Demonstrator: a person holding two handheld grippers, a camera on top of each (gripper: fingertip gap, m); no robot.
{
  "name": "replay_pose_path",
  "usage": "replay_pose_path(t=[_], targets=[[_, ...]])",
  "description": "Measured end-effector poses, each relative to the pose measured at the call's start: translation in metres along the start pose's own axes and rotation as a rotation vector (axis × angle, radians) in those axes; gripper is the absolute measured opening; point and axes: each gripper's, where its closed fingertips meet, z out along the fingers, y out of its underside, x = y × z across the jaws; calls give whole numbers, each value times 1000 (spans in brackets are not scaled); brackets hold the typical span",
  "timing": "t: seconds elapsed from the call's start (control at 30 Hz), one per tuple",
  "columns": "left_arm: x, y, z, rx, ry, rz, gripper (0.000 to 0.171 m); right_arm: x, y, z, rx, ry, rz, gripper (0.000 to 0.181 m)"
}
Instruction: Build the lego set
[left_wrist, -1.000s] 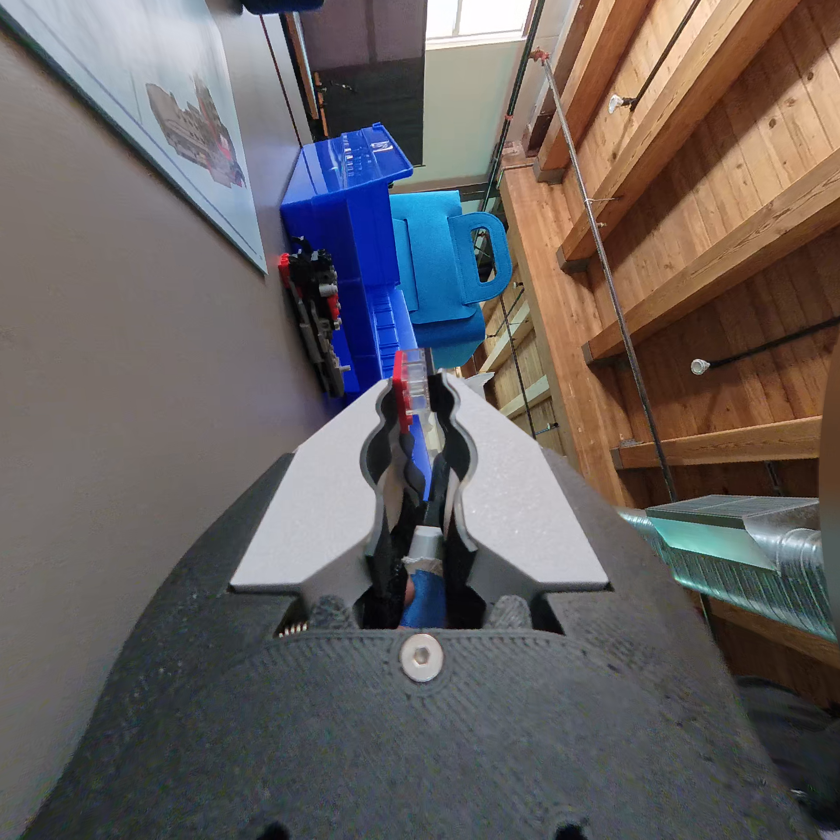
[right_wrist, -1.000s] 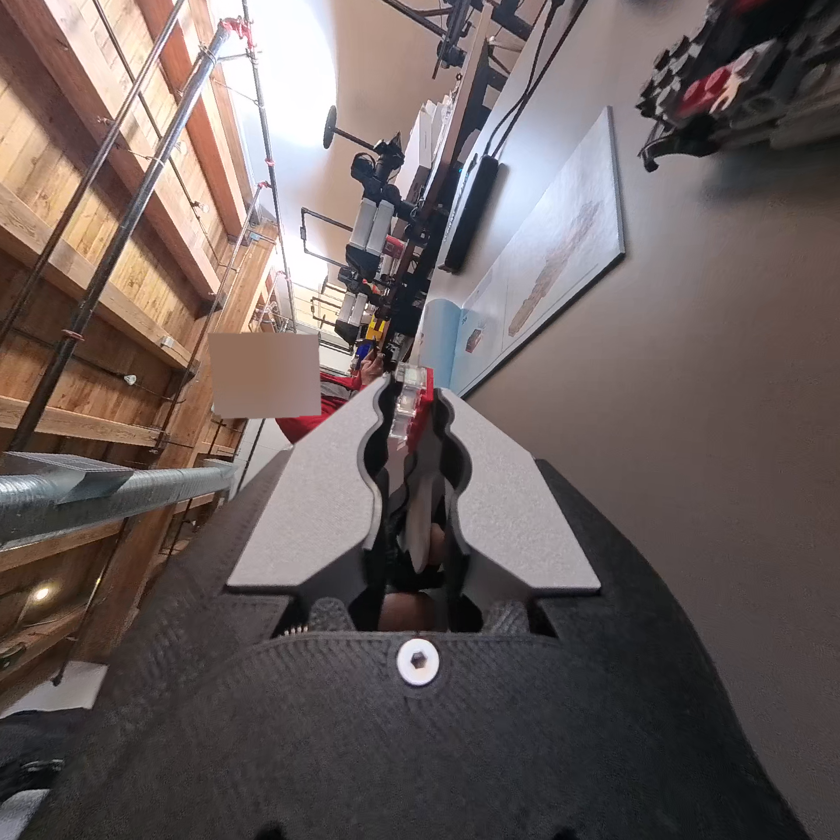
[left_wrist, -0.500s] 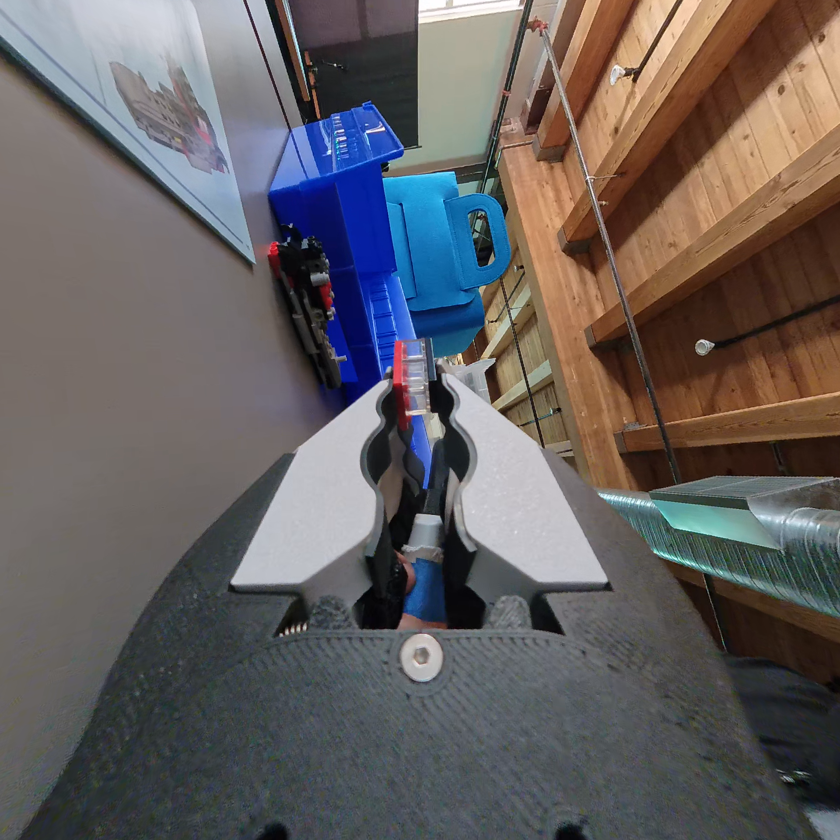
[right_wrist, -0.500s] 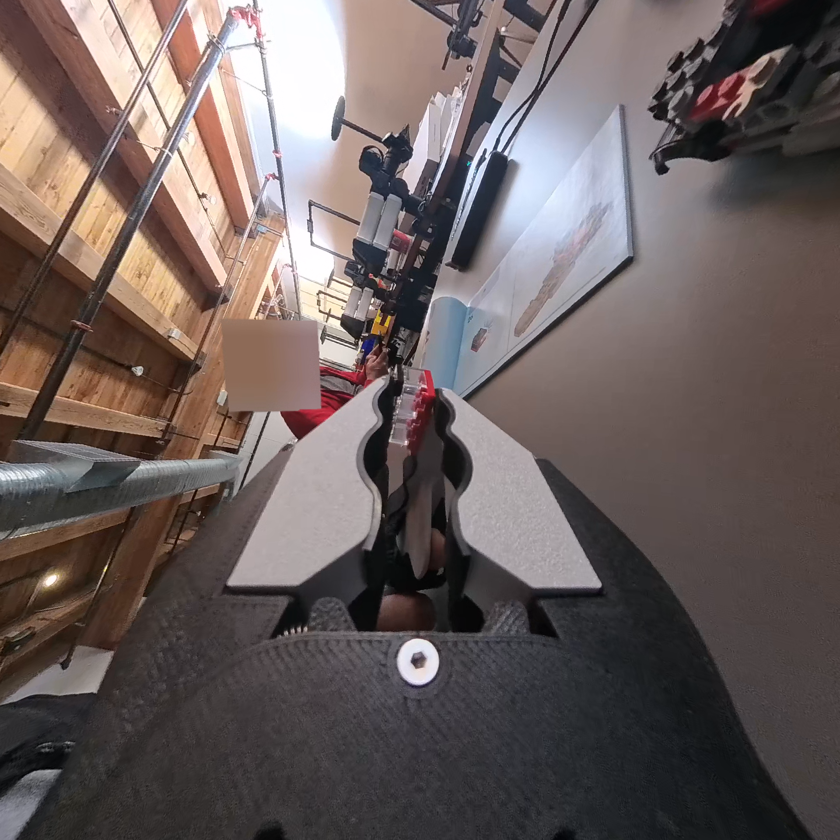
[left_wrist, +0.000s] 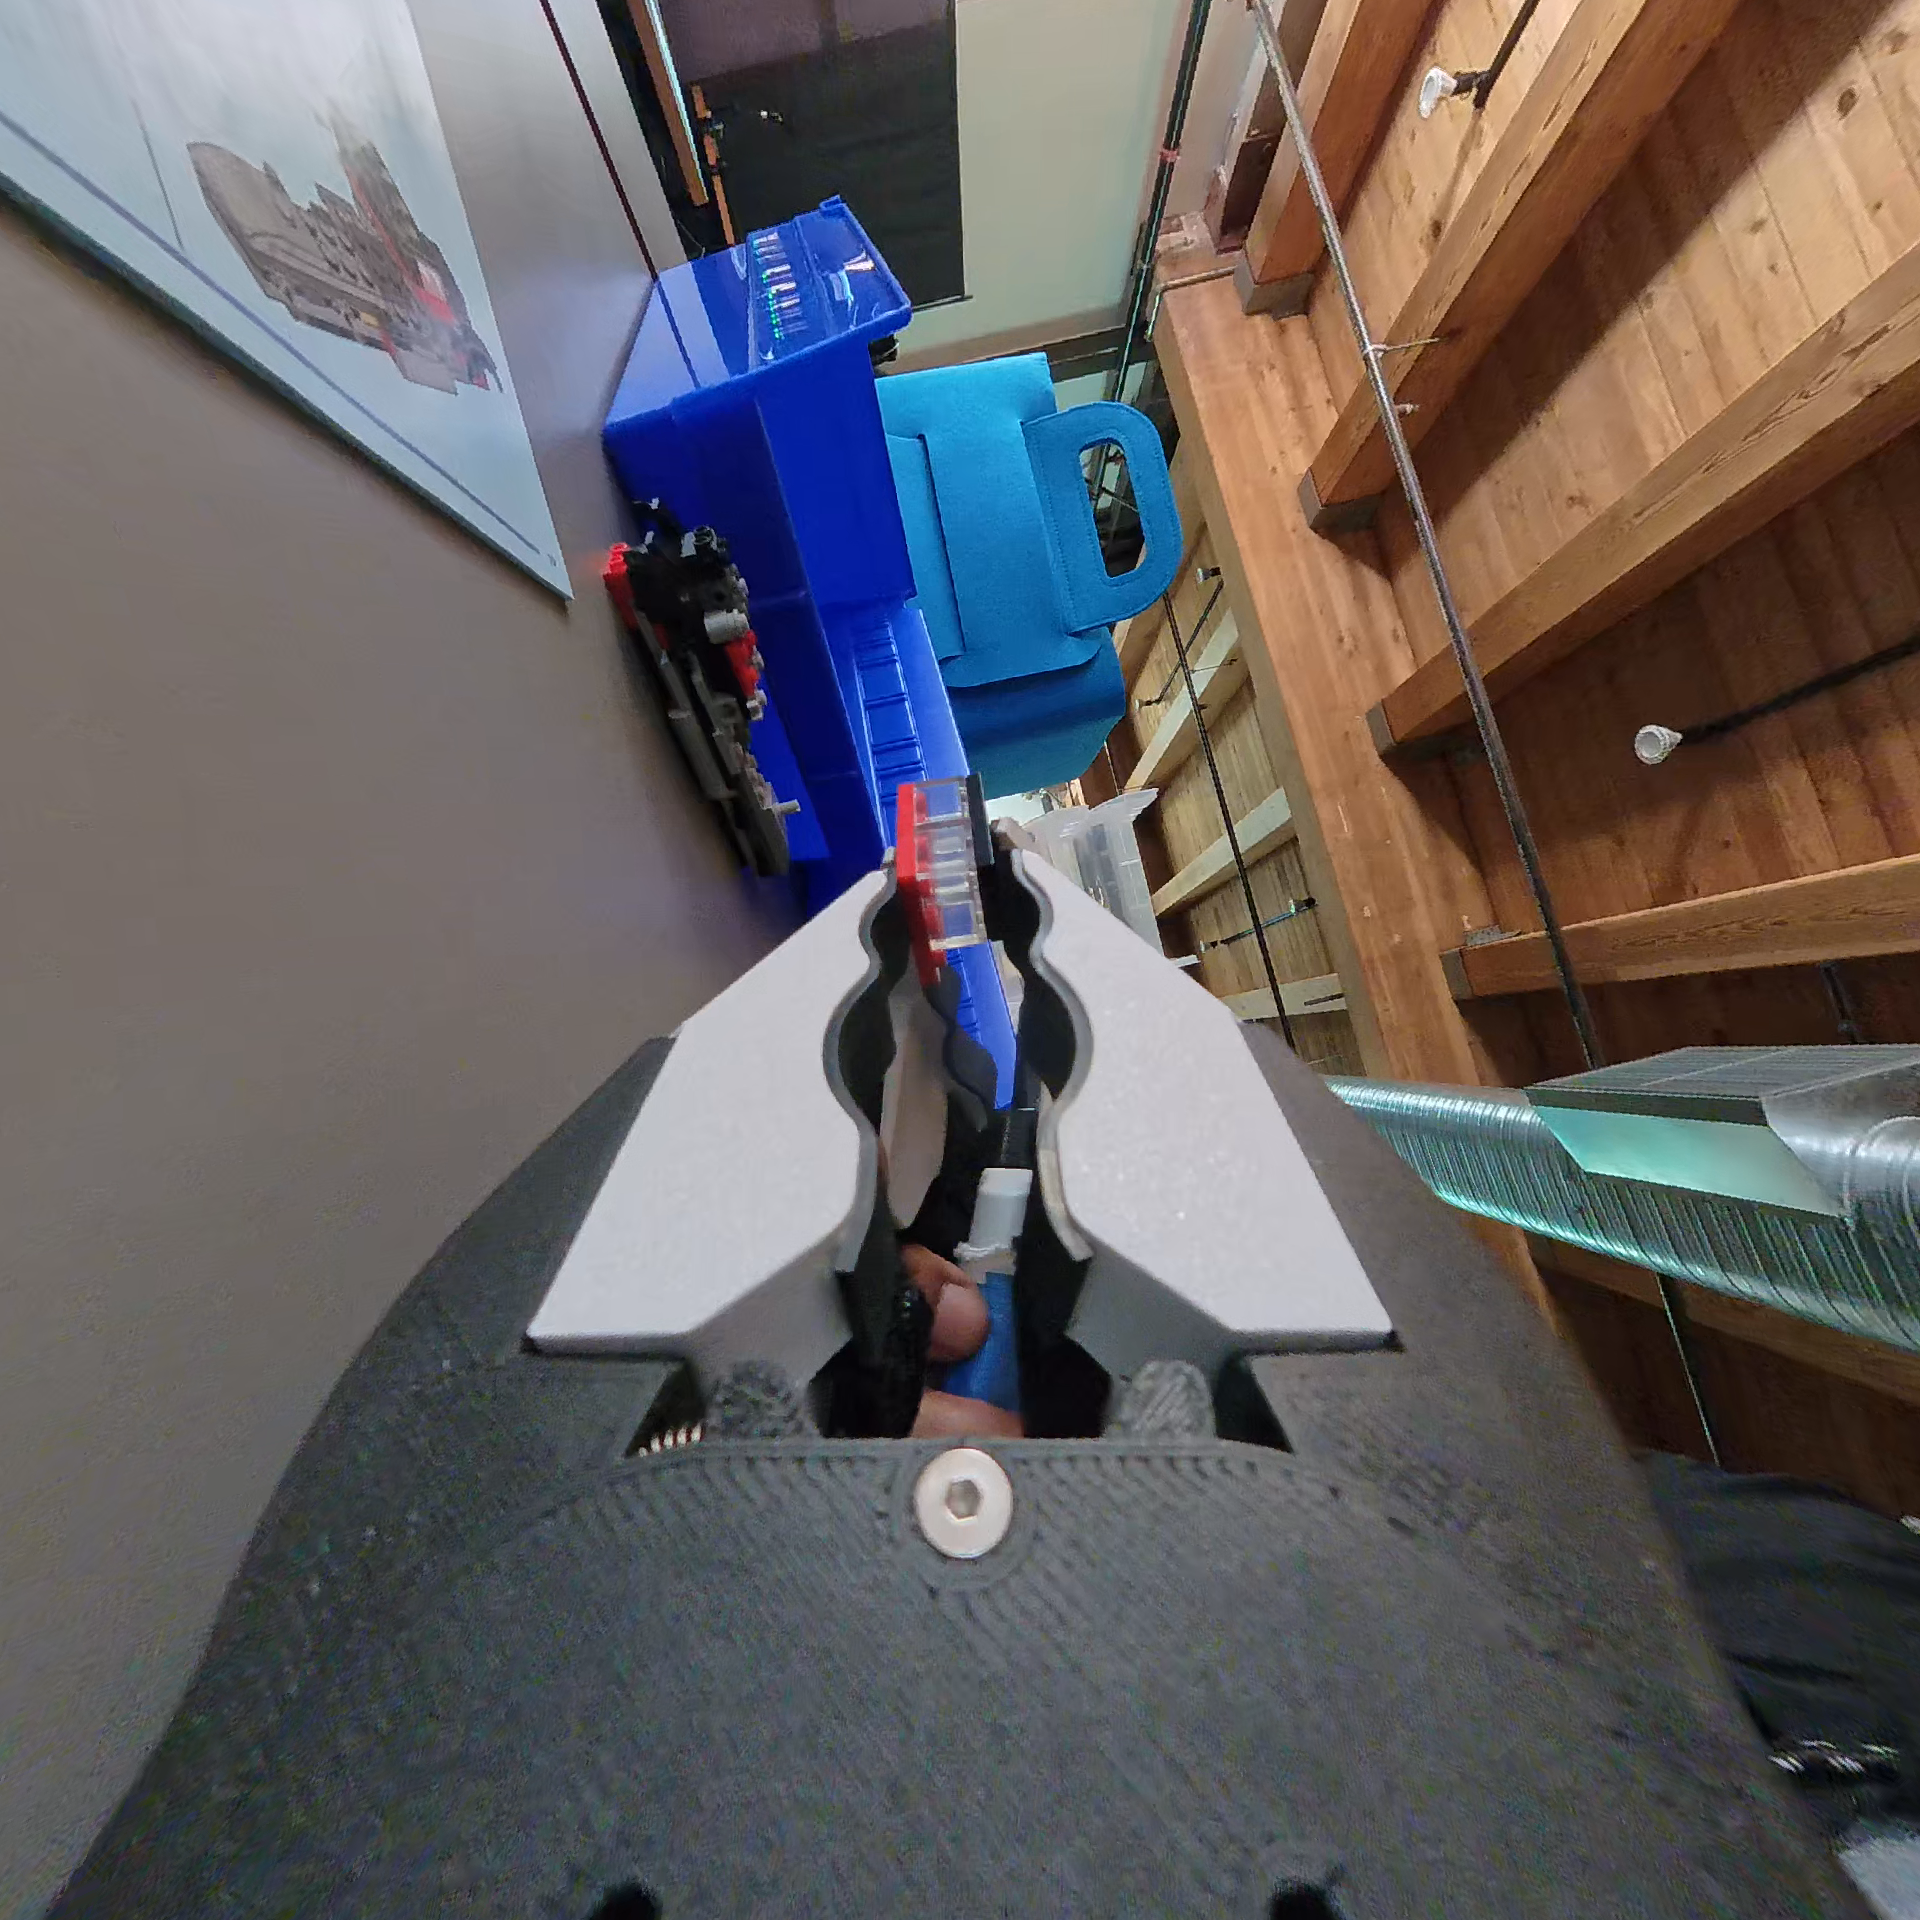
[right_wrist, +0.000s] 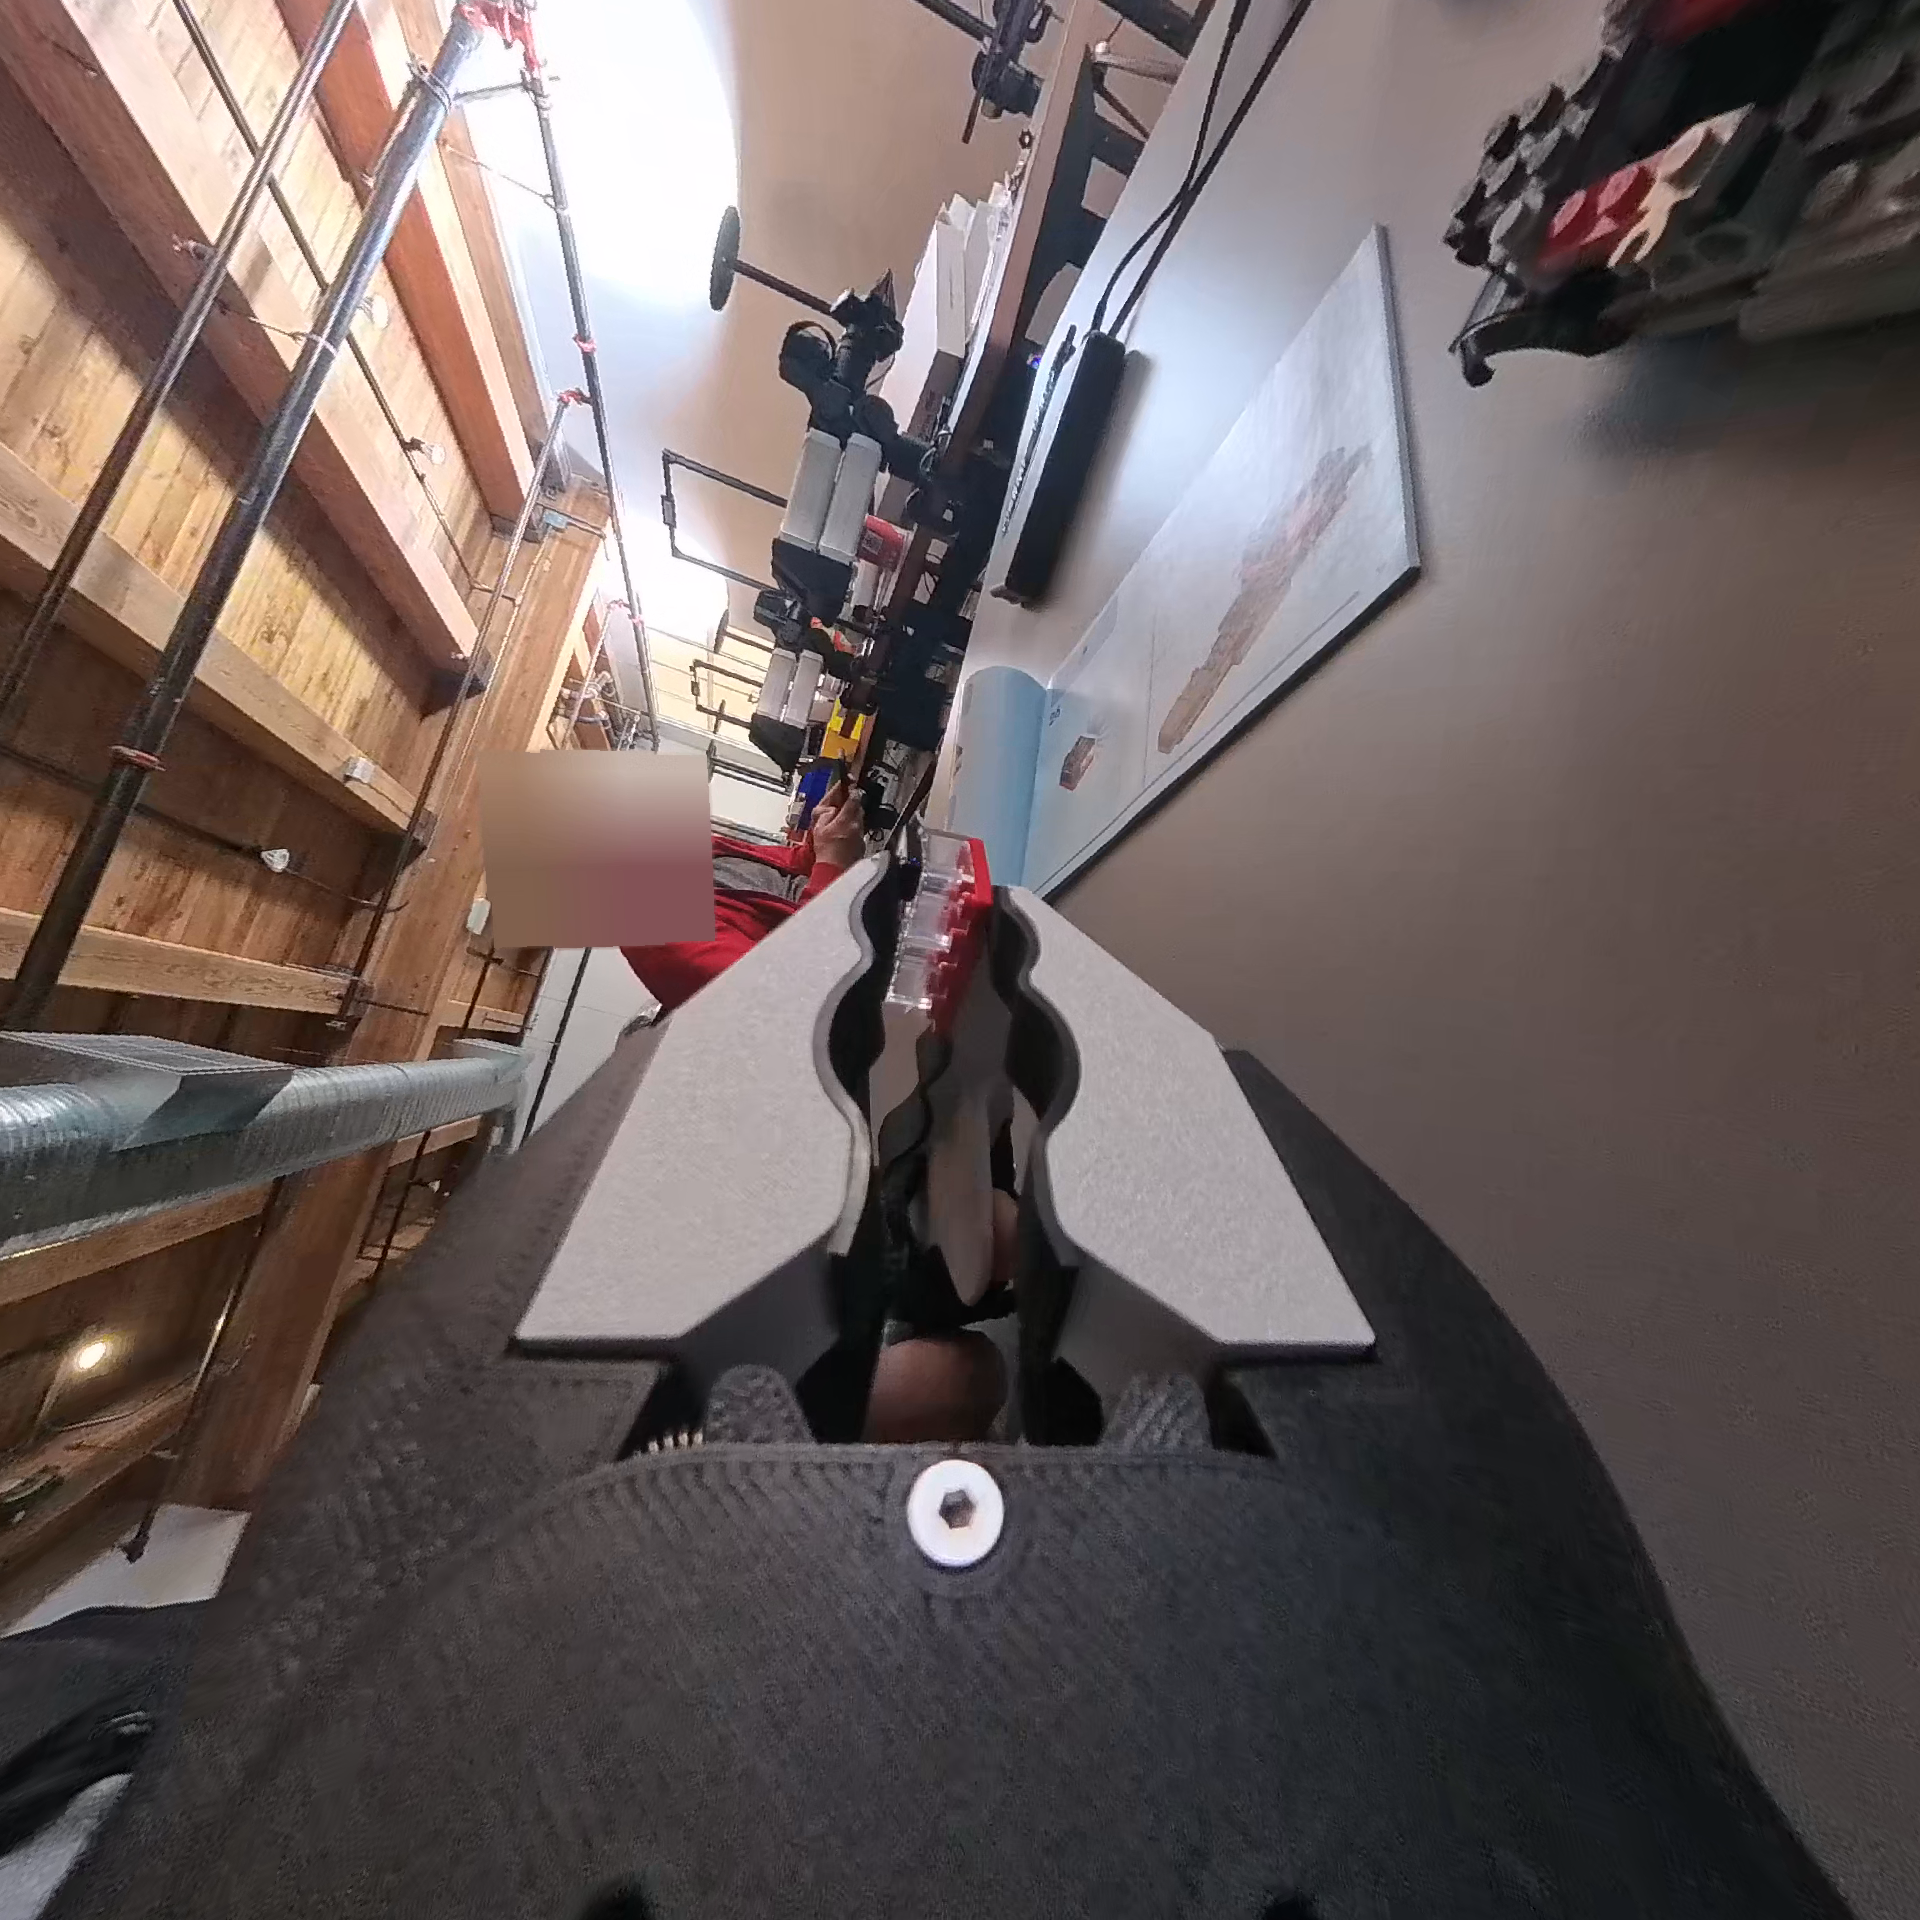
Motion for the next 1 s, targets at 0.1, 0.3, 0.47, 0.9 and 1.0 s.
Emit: replay_pose_path(t=[0.1,0.3,0.47,0.9,1.0], targets=[[-1,0,0,-2,0,-15,19,1,0,0,2,5,-6,19],[-1,1,1,-8,11,-47,18,1,-1,-1,23,-7,-17,19],[7,4,4,-26,49,-68,18,-9,-5,-7,75,-53,-85,18],[17,1,1,-20,132,-95,19,-22,-5,-8,91,-82,-229,17],[16,1,0,-23,126,-83,18,-20,-5,-7,92,-87,-207,17]])
